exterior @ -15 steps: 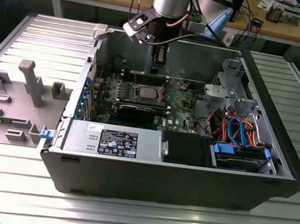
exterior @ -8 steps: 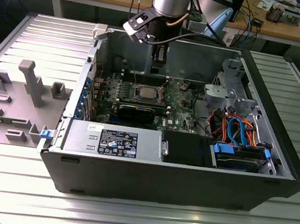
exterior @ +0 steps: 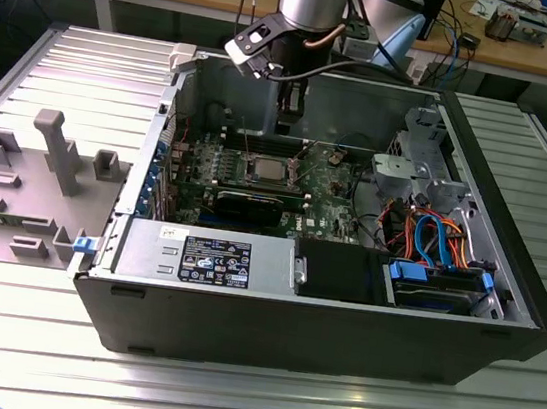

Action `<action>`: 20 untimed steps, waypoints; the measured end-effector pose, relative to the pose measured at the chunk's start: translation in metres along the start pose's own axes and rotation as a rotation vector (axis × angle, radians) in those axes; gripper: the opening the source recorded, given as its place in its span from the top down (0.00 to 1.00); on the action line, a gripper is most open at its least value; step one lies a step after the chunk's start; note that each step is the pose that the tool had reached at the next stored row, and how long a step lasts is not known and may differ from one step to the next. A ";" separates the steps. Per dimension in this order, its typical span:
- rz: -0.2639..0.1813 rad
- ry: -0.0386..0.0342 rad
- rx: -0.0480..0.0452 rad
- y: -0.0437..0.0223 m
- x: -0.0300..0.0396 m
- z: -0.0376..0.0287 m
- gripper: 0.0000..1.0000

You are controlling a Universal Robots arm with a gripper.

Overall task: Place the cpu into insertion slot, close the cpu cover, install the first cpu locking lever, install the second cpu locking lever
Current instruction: 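Close the cpu cover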

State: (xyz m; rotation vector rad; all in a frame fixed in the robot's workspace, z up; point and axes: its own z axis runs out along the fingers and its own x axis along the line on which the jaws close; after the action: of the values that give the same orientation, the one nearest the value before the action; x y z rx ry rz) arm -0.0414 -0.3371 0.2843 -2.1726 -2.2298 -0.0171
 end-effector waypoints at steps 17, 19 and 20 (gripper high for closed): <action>0.000 0.0001 -0.0001 0.0084 -0.0002 0.0000 0.89; 0.000 0.0001 -0.0001 0.0090 -0.0002 -0.0001 0.89; 0.000 0.0001 -0.0001 0.0092 -0.0002 0.0000 0.89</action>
State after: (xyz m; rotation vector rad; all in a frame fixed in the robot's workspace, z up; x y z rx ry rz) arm -0.0321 -0.3371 0.2842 -2.1726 -2.2298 -0.0174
